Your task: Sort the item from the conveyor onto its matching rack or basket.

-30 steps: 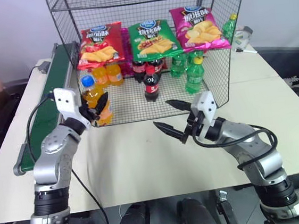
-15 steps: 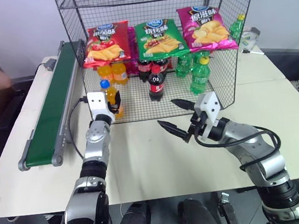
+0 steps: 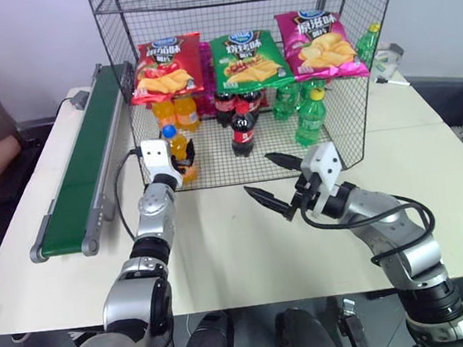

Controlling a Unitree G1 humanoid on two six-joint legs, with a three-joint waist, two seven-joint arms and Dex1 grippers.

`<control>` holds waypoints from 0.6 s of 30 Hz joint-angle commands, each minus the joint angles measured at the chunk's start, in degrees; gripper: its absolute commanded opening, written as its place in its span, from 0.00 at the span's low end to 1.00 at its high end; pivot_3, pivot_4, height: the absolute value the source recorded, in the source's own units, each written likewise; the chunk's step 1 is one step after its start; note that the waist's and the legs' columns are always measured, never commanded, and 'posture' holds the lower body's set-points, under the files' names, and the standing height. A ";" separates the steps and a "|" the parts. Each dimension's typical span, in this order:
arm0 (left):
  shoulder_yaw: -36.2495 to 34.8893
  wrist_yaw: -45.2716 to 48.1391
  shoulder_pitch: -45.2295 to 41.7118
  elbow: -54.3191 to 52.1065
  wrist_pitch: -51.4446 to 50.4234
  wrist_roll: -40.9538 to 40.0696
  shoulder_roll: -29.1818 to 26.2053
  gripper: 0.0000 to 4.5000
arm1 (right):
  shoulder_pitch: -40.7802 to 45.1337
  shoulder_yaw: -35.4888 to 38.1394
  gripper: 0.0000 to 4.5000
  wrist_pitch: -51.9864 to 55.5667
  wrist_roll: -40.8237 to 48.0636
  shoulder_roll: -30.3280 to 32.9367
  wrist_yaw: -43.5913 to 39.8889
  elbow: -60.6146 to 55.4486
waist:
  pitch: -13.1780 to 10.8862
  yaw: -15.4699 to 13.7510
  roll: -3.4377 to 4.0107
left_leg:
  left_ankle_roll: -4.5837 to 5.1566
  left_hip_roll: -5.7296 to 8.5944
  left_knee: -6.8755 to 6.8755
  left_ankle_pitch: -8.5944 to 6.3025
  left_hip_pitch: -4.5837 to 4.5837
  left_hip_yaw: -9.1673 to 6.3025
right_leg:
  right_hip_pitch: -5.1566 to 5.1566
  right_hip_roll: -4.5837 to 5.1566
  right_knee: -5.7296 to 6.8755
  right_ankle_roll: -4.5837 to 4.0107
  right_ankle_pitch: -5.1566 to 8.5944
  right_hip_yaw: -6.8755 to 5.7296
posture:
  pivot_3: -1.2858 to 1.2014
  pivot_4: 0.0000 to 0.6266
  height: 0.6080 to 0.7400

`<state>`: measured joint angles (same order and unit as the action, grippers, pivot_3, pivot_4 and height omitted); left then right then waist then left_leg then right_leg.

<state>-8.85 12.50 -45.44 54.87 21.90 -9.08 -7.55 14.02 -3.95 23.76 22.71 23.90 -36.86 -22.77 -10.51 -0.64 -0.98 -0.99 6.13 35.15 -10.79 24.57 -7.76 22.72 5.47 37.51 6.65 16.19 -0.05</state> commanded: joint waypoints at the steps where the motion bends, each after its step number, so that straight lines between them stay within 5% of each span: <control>1: -0.22 0.66 0.25 -3.83 1.30 0.11 -0.54 0.99 | -0.06 0.56 1.00 -1.15 0.13 -0.06 0.24 -2.14 | 0.00 0.05 0.00 | 0.00 0.00 0.00 0.00 -0.02 0.00 | -0.01 0.00 0.00 0.00 0.00 0.00 | 0.52 0.24 1.00; 6: 0.09 2.00 4.76 -12.26 0.51 -0.21 -1.25 0.99 | -0.22 0.58 1.00 -0.98 0.19 0.01 0.33 -2.42 | 0.00 0.33 0.01 | -0.01 -0.01 -0.03 0.00 -0.02 0.00 | 0.01 0.00 0.00 0.00 0.00 0.02 | 0.52 0.24 1.00; 18: -0.83 4.17 20.93 -49.58 -21.54 -6.34 -6.45 0.99 | 0.10 1.16 1.00 -0.64 0.66 0.93 -0.53 -2.11 | 0.01 0.13 0.03 | -0.02 -0.02 0.01 0.01 -0.04 0.00 | -0.01 0.01 0.03 -0.01 0.00 0.06 | 0.52 0.24 1.00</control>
<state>-8.69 15.58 -25.21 12.00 4.84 -13.13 -12.24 13.56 -3.95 23.74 22.77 24.13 -37.04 -22.80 -10.50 -0.51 -0.95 -1.00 6.12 35.15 -10.79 24.51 -7.76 22.71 5.48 37.54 6.63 16.19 0.01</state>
